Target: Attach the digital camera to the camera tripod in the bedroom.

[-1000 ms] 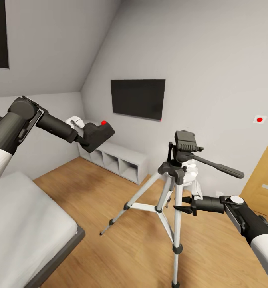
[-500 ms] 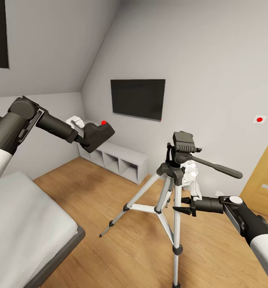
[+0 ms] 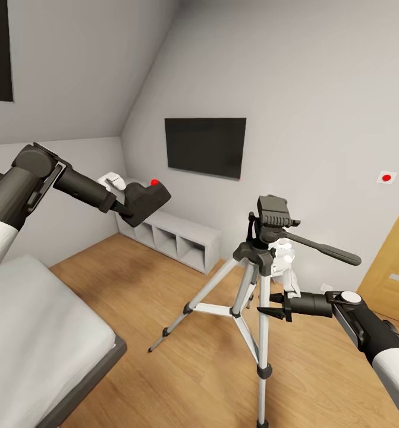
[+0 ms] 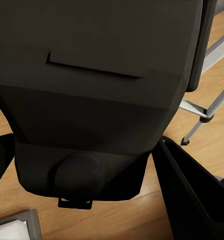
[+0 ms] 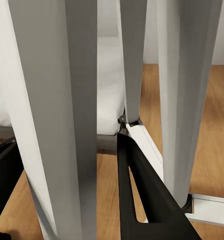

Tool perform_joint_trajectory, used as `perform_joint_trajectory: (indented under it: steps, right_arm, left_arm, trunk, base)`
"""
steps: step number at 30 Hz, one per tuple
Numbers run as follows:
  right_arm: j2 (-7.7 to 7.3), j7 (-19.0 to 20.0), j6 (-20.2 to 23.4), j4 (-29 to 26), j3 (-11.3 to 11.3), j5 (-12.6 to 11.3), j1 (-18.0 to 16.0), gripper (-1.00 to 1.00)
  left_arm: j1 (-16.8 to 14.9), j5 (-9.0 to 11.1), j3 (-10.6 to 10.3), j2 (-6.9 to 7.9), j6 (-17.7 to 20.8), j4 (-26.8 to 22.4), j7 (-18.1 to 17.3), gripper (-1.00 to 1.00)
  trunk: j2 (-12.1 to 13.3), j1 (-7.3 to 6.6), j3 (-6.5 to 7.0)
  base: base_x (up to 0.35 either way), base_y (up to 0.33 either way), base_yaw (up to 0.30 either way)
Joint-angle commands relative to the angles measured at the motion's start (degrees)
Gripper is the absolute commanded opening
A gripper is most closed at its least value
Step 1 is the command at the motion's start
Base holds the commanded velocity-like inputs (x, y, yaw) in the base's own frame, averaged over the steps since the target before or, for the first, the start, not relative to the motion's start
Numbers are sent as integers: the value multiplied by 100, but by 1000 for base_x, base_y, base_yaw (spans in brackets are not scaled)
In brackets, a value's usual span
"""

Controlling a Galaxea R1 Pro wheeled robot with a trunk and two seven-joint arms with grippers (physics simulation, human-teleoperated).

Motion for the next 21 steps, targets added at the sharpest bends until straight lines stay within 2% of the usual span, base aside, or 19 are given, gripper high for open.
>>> perform_joint_trajectory:
  steps: [1, 21]
  right_arm:
    - [-8, -3, -41, 3, 28, -49, -10, -100]
    - [1, 4, -43, 3, 39, -49, -9, -100]
  left_arm:
    - [-9, -55, -7, 3, 60, -6, -56, -100]
    - [-9, -55, -8, -6, 60, -6, -56, -100]
  trunk:
    - [-15, 4, -13]
    - [-15, 4, -13]
  base:
    - [0, 0, 0]
    - [0, 0, 0]
